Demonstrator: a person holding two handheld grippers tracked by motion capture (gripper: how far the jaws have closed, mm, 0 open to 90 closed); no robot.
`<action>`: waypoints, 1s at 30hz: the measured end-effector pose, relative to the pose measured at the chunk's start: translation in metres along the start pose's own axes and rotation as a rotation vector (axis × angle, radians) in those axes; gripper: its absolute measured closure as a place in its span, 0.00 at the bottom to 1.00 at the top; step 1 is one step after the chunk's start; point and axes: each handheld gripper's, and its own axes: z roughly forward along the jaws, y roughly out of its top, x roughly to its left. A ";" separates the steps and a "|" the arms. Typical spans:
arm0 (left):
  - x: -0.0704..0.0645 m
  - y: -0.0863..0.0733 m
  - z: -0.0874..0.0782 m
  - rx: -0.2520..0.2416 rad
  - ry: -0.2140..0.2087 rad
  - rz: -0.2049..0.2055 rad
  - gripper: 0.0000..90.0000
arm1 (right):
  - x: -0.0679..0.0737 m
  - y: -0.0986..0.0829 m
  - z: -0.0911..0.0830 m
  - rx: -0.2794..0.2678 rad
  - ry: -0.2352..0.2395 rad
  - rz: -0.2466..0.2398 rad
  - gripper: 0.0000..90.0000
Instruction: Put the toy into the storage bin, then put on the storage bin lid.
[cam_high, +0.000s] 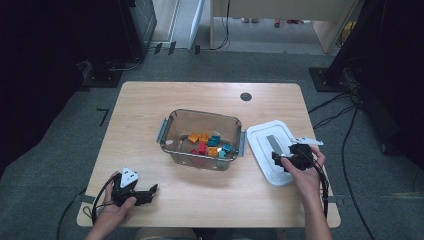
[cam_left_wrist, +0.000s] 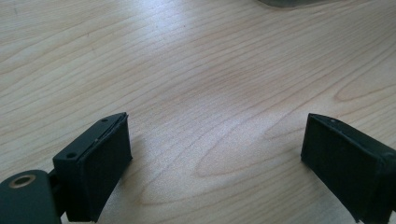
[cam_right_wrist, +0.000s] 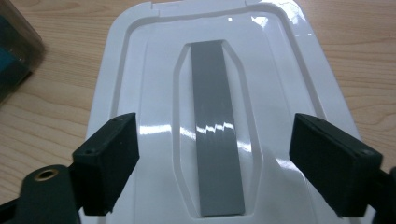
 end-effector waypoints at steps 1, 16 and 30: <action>0.000 0.000 0.000 0.000 0.000 0.000 0.09 | 0.000 -0.001 0.001 -0.003 -0.002 0.001 0.21; 0.000 0.000 0.000 0.000 0.000 0.000 0.09 | 0.002 -0.001 0.006 -0.014 0.014 -0.015 0.44; 0.000 0.000 0.000 0.000 0.000 0.000 0.09 | 0.004 -0.003 0.015 0.004 -0.025 -0.034 0.57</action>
